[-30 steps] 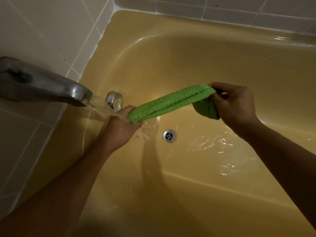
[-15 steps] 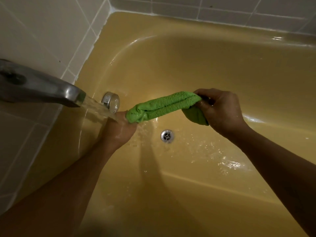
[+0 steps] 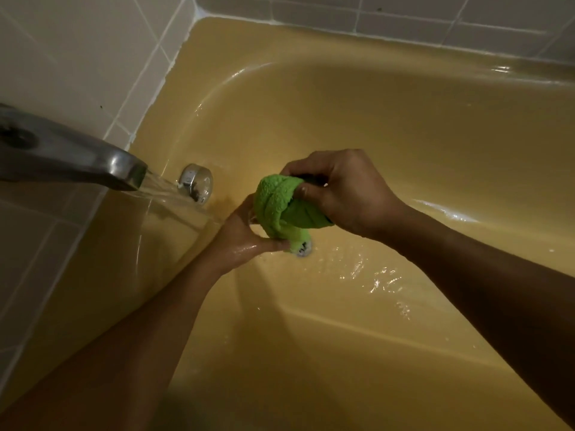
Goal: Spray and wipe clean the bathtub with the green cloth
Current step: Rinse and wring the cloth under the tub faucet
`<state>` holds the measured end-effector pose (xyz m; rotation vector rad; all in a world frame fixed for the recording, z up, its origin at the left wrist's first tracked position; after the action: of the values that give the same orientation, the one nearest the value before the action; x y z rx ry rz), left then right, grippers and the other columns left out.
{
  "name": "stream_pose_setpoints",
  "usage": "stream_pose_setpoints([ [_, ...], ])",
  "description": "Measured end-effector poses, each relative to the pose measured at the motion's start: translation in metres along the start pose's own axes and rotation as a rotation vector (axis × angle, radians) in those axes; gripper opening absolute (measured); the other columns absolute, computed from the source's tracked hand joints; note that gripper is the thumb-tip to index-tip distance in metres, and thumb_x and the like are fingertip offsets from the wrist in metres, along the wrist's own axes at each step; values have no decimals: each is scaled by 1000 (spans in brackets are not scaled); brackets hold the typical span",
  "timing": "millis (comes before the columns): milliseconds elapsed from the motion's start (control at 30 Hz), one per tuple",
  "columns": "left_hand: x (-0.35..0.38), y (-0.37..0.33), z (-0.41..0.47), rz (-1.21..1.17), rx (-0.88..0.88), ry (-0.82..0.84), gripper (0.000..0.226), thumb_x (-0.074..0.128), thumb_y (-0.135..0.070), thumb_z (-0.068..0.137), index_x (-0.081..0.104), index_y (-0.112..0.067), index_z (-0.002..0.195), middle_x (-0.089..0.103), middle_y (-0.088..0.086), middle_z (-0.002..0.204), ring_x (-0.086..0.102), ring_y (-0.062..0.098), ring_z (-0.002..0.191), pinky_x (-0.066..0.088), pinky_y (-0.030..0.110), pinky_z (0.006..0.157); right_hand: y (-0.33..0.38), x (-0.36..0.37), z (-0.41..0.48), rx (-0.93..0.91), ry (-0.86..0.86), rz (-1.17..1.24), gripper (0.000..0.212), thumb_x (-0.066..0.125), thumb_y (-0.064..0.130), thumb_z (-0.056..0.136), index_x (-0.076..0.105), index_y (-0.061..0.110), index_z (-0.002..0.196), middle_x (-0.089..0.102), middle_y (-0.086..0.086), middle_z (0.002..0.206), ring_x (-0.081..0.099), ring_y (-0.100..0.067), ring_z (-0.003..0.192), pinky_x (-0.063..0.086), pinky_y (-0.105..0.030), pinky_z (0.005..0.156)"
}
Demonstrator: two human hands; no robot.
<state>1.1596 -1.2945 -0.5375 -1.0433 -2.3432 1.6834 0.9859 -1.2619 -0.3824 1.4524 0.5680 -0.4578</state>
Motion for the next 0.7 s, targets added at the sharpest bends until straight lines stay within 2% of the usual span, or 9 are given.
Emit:
stream_pose_setpoints([
  [67,7,-3,0,-102,-11,-24,74,105,-27,48,72,-15,113,78,0,104,74,19,101,61,32,80,3,-1,2,-10,6,-17,29,69,6,92,77,19,116,75,4,110,66,-5,97,56,-27,88],
  [133,11,-7,1,-171,-20,-51,55,102,-26,56,76,-8,101,80,8,93,77,31,91,64,47,78,3,-6,4,3,-3,-7,29,69,7,93,76,19,118,75,4,113,67,-6,100,57,-27,88],
  [200,7,-9,0,-201,-21,-104,32,93,-16,71,75,-10,98,79,10,88,76,35,83,63,52,74,-3,-12,5,53,-28,47,27,68,9,95,76,21,118,74,6,114,68,-5,100,59,-25,85],
  [267,-2,-15,-4,-233,1,-140,28,86,-10,78,70,-12,101,78,13,93,76,36,85,61,50,71,-14,-23,5,108,-85,97,26,67,10,95,76,23,116,74,9,112,69,-2,99,60,-22,82],
  [400,-26,-24,-13,-107,52,-156,18,76,-1,83,66,-9,96,65,8,77,66,14,63,55,33,53,-44,-40,1,188,-176,118,25,70,12,94,77,26,113,75,13,107,69,4,95,59,-19,78],
  [467,-36,-27,-15,-43,66,-120,17,76,0,86,70,-10,99,65,11,74,62,19,61,53,36,48,-60,-43,-4,236,-221,145,22,72,14,94,79,28,110,76,13,104,71,0,93,60,-22,75],
  [533,-44,-30,-14,-53,76,-101,20,81,-6,86,74,-15,103,72,12,82,66,28,67,58,48,52,-76,-43,-10,286,-276,197,21,71,13,94,80,25,109,77,11,103,72,-3,92,60,-22,73],
  [633,-51,-32,-8,17,108,-106,15,84,-19,86,74,-27,95,70,-10,74,65,9,68,55,31,56,-91,-36,-16,345,-321,280,24,69,9,95,79,25,109,77,8,103,73,-5,96,60,-22,78],
  [700,-51,-33,-8,45,118,-108,15,84,-29,86,71,-26,94,65,-9,74,60,7,67,49,26,54,-96,-29,-17,363,-321,330,26,68,7,95,77,29,107,77,7,103,73,-8,99,60,-28,85],
])
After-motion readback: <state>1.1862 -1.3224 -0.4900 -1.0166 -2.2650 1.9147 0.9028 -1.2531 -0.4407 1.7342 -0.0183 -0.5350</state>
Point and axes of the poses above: each hand's wrist, its own z-axis towards the middle knuckle, its own x-axis out of the palm, y = z × x, the point moved 8 cm from there along z, towards the middle knuckle
